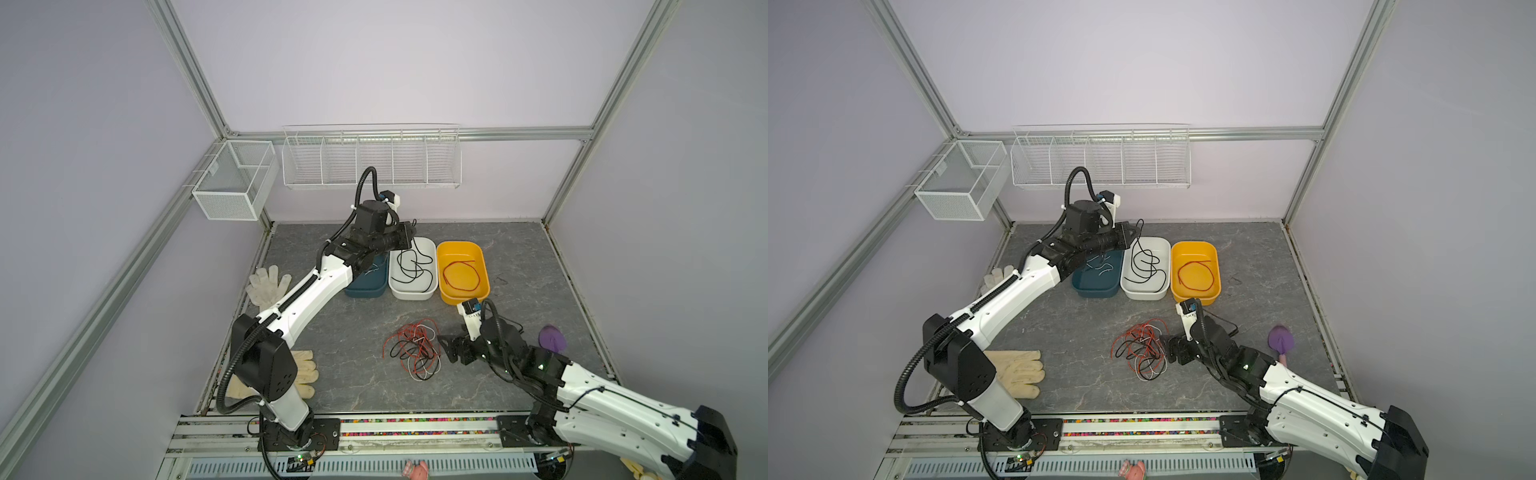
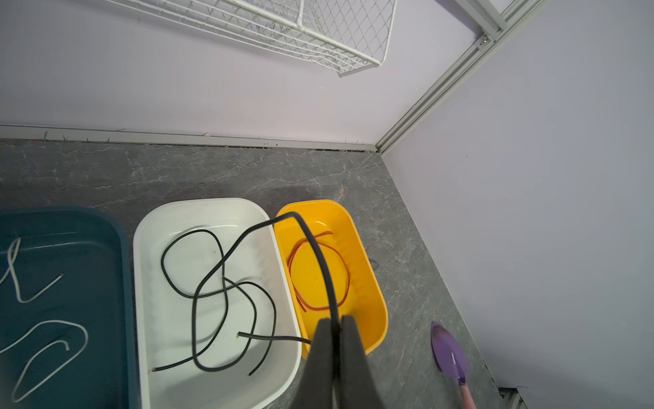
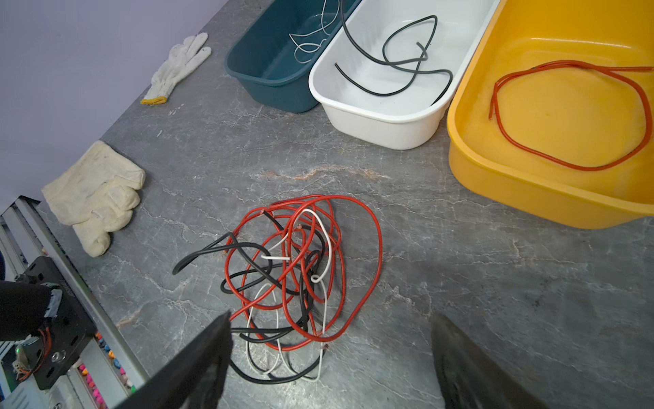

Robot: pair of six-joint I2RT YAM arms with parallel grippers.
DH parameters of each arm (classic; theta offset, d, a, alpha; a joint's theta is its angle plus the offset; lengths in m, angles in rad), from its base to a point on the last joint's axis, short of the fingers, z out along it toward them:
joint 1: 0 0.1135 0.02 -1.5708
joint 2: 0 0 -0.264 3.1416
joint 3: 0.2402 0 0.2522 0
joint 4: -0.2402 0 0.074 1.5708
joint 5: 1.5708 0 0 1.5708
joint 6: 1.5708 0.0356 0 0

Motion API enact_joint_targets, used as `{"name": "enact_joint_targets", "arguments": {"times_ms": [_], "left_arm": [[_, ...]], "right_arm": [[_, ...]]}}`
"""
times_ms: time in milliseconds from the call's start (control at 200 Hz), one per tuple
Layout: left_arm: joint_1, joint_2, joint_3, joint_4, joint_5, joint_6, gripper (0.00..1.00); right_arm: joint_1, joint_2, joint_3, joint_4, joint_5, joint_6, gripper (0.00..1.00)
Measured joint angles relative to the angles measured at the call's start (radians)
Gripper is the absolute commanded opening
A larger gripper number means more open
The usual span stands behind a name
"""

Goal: Untangle the cables
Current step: 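Lower the black cable into the white tub and open the left gripper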

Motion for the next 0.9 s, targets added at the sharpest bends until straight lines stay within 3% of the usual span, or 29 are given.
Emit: {"name": "enact_joint_targets", "arguments": {"times_ms": [485, 900], "left_arm": [[0.0, 0.236, 0.213, -0.16, -0.093, 0.093, 0.0], [-0.005, 0.338, 0.241, -0.249, -0.15, 0.14, 0.0]], "right_arm": [[0.0, 0.0, 0.0, 0.0, 0.0, 0.0, 0.89], [0.0, 0.011, 0.0, 0.005, 0.0, 0.0, 0.89]]}}
